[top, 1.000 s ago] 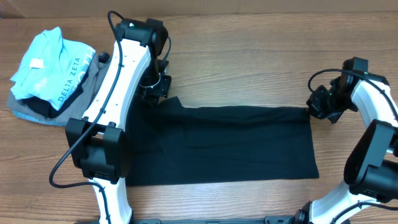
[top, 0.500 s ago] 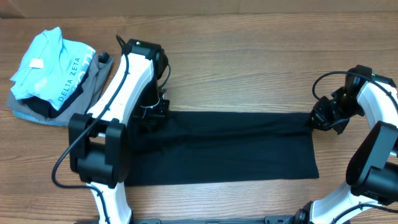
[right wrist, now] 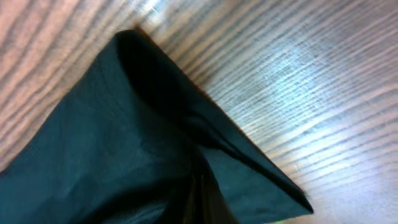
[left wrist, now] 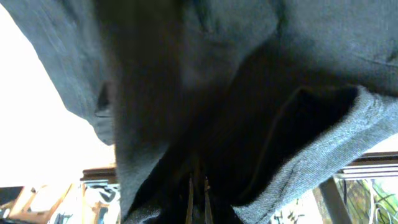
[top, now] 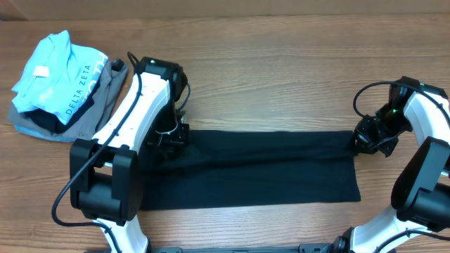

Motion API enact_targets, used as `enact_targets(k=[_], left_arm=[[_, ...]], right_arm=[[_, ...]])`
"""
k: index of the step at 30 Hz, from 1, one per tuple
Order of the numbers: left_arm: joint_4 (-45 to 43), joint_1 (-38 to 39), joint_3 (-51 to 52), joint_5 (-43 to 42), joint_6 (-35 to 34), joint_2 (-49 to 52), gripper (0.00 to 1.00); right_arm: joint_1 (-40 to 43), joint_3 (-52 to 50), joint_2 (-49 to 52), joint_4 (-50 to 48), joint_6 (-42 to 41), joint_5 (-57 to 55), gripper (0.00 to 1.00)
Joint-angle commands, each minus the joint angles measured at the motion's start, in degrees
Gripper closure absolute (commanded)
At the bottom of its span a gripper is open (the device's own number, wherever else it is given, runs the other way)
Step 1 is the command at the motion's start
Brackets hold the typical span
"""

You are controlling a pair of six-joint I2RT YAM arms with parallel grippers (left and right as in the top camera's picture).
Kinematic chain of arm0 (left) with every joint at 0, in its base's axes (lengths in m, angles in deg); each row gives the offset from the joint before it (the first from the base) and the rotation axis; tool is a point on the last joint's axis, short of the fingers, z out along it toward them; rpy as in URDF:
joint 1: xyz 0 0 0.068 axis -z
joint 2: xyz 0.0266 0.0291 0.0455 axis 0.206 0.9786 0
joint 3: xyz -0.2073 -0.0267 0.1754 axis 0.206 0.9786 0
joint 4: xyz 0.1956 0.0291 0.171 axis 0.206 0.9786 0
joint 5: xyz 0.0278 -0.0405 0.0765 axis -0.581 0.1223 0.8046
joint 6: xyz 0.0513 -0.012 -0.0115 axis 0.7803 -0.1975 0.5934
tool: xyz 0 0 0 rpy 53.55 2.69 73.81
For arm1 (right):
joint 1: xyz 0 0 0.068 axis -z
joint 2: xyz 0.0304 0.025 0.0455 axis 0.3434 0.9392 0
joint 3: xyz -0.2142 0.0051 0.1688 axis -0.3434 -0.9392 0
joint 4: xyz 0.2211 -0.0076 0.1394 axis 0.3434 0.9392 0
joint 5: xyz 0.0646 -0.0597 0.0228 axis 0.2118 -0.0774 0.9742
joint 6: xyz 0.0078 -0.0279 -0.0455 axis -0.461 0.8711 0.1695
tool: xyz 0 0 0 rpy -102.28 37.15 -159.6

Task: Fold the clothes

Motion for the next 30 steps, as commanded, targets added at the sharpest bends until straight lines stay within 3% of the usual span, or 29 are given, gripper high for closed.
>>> enact_targets(k=[1, 4, 8, 12, 16, 22, 25, 27, 30], left_arm=[[-0.09, 0.07, 1.64, -0.13, -0.57, -1.03, 0.92], [-0.15, 0.07, 1.75, 0.09, -0.48, -1.05, 0.83], [0.35, -0.24, 1.73, 2.01, -0.50, -1.11, 0.71], [0.52, -0.50, 1.73, 2.58, -0.48, -1.11, 0.65], [-0.63, -0.50, 1.73, 2.82, -0.48, -1.11, 0.62], [-6.60, -0.50, 1.73, 0.11, 0.20, -1.11, 0.63], [-9.53, -0.52, 1.73, -1.84, 1.29, -1.42, 0.69], [-10.69, -0.70, 1.70, -4.90, 2.29, -2.38, 0.79], [-11.91, -2.05, 1.70, -7.74, 1.38, -5.73, 0.73]], right_arm=[[0.17, 1.36, -1.99, 0.37, 0.37, -2.58, 0.96], [0.17, 1.36, -1.99, 1.03, 0.39, -2.62, 0.89], [0.17, 1.36, -1.99, 1.46, 0.39, -2.82, 0.61], [0.17, 1.36, -1.99, 1.66, 0.37, -2.82, 0.49], [0.17, 1.33, -1.99, 0.96, 0.26, -2.73, 0.46], [-0.02, 1.07, -1.99, -1.73, 2.80, 5.38, 0.51], [-0.11, 1.09, -1.99, -3.80, 6.34, 12.68, 0.54], [-0.11, 1.14, -2.27, -4.15, 6.86, 16.74, 0.56], [-0.11, 1.14, -4.57, -4.50, 6.86, 19.41, 0.55]])
